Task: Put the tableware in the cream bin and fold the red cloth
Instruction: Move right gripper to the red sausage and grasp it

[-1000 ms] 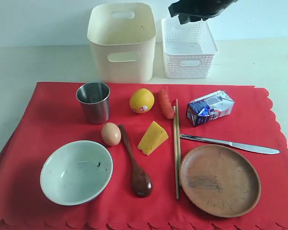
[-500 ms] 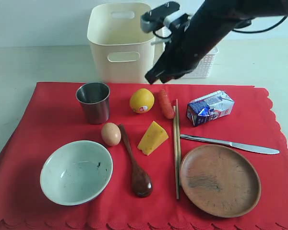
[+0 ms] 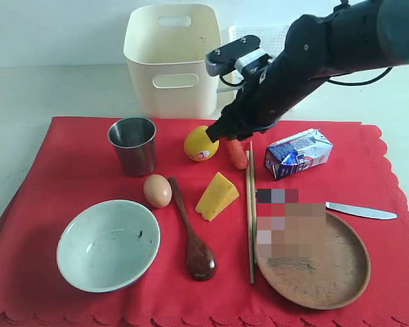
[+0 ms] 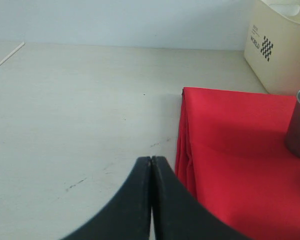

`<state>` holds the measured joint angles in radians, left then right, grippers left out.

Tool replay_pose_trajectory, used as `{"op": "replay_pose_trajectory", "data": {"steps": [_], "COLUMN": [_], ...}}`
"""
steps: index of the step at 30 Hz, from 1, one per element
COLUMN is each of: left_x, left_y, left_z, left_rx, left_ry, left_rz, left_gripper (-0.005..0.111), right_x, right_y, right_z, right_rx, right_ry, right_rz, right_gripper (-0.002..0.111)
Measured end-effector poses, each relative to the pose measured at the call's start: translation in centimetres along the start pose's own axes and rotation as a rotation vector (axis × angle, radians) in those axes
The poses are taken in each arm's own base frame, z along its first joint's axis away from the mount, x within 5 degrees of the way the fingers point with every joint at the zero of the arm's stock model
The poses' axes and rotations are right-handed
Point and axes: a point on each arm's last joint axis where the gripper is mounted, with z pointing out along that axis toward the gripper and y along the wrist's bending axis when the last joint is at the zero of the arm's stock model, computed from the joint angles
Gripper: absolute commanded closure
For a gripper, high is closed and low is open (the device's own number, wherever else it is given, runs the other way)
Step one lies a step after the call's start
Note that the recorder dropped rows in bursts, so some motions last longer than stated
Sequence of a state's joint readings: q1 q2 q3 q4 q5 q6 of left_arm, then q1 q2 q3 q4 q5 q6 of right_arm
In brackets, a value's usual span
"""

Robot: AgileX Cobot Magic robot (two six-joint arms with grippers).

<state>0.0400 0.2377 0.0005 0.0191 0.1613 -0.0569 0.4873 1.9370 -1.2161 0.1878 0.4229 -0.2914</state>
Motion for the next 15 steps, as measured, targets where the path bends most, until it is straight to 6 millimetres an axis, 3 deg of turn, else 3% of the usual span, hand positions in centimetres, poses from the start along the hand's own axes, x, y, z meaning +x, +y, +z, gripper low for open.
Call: {"op": "replay_pose_trajectory", "data": {"steps": [5, 10, 15], "left_x": [0.0, 0.0, 0.0], "left_y": [0.0, 0.0, 0.0], "left_z": [0.0, 0.0, 0.0], "left_rx": [0.0, 0.0, 0.0], "left_ry": [0.0, 0.0, 0.0], "left_rz": [0.0, 0.0, 0.0], "left_gripper": [0.106, 0.106, 0.106], "right_x": [1.0, 0.9, 1.8], "right_y": [-0.3, -0.6, -0.7], "right_z": [2.7, 4.4, 6.0], "right_rx": [0.013, 0.043, 0.047], "right_ry": [0.035, -0.035, 0.001], "right_rz": [-0.016, -0.022, -0.047], "right_gripper": [0.063, 0.063, 0.064]}}
